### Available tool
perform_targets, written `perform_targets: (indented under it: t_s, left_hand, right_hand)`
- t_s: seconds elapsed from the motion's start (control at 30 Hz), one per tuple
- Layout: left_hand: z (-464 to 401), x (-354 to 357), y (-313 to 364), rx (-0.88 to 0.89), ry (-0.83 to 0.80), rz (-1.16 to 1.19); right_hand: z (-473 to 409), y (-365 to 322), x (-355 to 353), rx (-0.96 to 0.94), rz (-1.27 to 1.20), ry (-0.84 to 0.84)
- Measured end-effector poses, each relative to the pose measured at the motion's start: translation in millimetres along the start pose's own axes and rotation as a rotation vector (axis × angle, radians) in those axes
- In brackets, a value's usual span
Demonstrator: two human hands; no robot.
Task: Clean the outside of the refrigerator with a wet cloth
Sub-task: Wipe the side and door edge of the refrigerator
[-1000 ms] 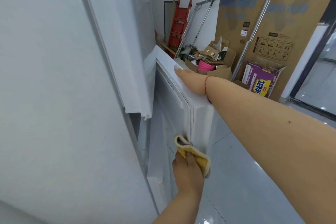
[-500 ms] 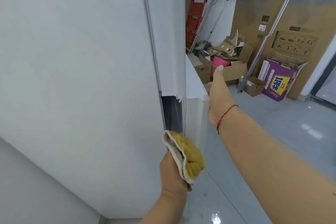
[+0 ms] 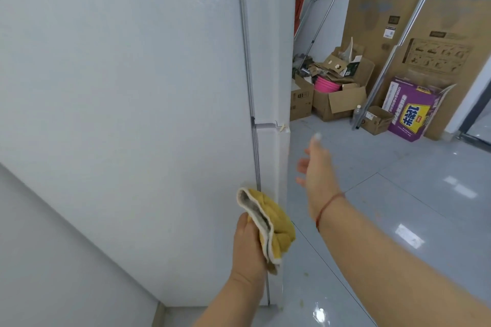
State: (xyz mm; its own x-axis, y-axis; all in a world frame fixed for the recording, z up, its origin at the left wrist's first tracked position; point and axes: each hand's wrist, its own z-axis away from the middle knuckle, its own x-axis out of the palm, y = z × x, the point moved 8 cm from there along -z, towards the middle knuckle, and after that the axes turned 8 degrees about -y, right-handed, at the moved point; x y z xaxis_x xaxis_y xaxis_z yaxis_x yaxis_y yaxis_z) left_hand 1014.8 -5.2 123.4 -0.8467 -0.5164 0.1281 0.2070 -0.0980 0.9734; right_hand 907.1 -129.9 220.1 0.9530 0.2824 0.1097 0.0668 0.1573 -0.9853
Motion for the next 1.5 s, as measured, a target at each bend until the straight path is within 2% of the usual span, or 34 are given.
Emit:
perform_targets:
  t_s: [0.03,0.13,0.17,0.27,0.33,0.4,0.47,0.6,0.7,0.77,0.87,1.07,1.27,1.5]
  left_hand:
    - [1,2,0,-0.016,-0.024,0.059]
    - [7,11,-4,-0.175,-0.145,0.216]
    - [8,14,-5,-0.217,-0.206,0.245]
    - [10,6,-10,-0.265,-0.322,0.232]
    - [5,-6,-7,-0.205,-0.320,0.149]
    - [-3,-18,0,-0.102,-0.269,0.077]
    - [-10,-30,11,0.018,-0.166,0.051]
    - [-22,-60,23,0.180,0.089,0.106]
    - [-32,-60,24,0.232,0.135,0.112]
    - [-36,-58,22,0.266,0.153,0.114]
    - [-38,-63,16,0.329,0.190,0.100]
    - [-46,-81,-10,0.421,0.286,0.079]
    - [-52,-85,-39,0.551,0.357,-0.039]
    - [-63,-81,-74,0.739,0.331,-0.166]
  right_hand:
    - [11,19,1,-0.031,0.082,-0.043]
    - [52,69,31,-0.064,0.144,-0.361]
    - [60,75,35,-0.108,0.184,-0.408]
    - [68,76,23,-0.210,0.168,-0.319]
    - [68,77,18,-0.226,0.111,-0.297]
    - [71,74,17,-0.315,0.210,-0.280]
    - [77,46,19,-0.588,0.467,-0.203]
    - [86,-23,46,-1.314,0.889,-0.013]
    - [70,-43,68,-1.552,1.172,0.248]
    - [53,-35,76,-1.582,1.320,0.308]
    - [40,-6,76,-1.599,1.475,0.302]
    - [21,87,71,-1.595,1.612,0.132]
    - [14,159,66,-1.609,1.546,0.109]
    - [9,224,62,-1.631,1.459,0.166]
